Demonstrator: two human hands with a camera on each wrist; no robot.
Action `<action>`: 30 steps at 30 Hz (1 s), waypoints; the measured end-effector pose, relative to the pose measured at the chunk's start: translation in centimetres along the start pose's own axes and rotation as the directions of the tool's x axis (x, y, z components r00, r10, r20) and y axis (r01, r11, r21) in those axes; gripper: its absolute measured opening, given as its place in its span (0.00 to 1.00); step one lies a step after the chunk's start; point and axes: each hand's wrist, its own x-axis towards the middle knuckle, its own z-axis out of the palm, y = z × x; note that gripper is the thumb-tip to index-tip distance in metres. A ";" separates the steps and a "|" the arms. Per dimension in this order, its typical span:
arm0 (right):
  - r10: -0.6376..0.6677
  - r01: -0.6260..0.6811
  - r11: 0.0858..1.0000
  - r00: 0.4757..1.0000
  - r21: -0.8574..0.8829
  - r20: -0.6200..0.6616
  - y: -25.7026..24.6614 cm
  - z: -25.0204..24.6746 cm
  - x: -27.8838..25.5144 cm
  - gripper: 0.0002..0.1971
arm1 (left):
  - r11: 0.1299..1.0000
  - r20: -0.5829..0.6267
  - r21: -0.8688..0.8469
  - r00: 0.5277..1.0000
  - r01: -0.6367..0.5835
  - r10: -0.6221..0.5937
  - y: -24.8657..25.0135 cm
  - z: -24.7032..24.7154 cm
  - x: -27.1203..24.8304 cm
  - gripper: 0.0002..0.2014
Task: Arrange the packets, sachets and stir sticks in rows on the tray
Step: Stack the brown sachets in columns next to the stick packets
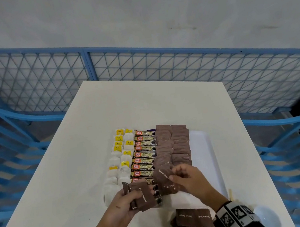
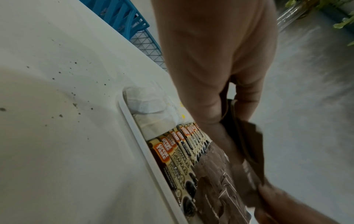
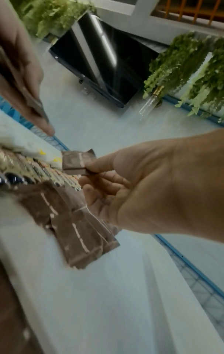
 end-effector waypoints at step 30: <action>-0.151 0.192 0.904 0.979 -0.382 0.135 -1.8 2.3 -0.4 0.14 | 0.995 -0.021 0.010 0.995 -0.100 0.101 0.2 0.7 -0.1 0.12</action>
